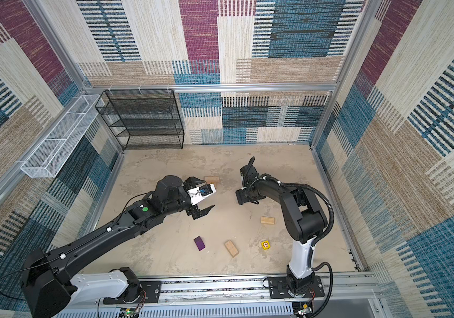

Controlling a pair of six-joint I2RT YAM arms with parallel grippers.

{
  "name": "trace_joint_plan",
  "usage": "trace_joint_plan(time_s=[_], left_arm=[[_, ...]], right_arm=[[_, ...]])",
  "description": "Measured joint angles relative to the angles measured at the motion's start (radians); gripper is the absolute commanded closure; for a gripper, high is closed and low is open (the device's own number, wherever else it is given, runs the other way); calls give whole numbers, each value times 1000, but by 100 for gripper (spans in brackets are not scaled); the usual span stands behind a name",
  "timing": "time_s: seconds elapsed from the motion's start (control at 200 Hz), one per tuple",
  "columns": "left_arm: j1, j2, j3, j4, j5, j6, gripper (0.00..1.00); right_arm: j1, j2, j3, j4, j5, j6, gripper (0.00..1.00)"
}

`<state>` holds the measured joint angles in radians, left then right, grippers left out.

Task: Build the wood block tower
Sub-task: 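Hold the wooden block in the right gripper above the table, then carry the held block toward the stack while the left gripper draws back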

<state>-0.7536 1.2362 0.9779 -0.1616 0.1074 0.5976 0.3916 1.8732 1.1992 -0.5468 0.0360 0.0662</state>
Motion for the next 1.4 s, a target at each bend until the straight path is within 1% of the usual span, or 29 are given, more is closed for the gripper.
trace_joint_plan(time_s=[0.19,0.325,0.481,0.596,0.686,0.796,0.901,0.981,1.087,1.142,1.267,1.402], left_arm=[[0,0,0,0,0,0,0],[0,-1,0,0,0,0,0],[0,-8,0,0,-9,-1,0],[0,-11,0,7,-54,-16,0],[2,-14,11,7,-116,-48,0],[16,-36,32,1,-207,-113,0],[72,-92,34,-46,-268,-218,0],[159,-146,14,-89,-285,-330,0],[288,-191,-27,-157,-274,-476,0],[330,-196,-41,-194,-254,-536,0],[376,-190,-69,-263,-203,-618,0],[385,-182,-105,-284,-174,-650,0]], right_arm=[[0,0,3,-5,0,0,22],[0,0,5,-9,0,3,30],[0,-2,18,-29,-2,11,34],[4,-14,44,-37,-9,29,38],[17,-19,76,-53,-8,56,42],[53,-19,126,-82,-1,109,43],[100,-8,181,-107,20,178,44],[140,8,215,-123,29,240,45],[194,39,256,-132,47,322,46],[219,56,276,-131,55,357,46],[268,100,317,-127,66,425,46],[290,146,359,-122,83,473,44]])
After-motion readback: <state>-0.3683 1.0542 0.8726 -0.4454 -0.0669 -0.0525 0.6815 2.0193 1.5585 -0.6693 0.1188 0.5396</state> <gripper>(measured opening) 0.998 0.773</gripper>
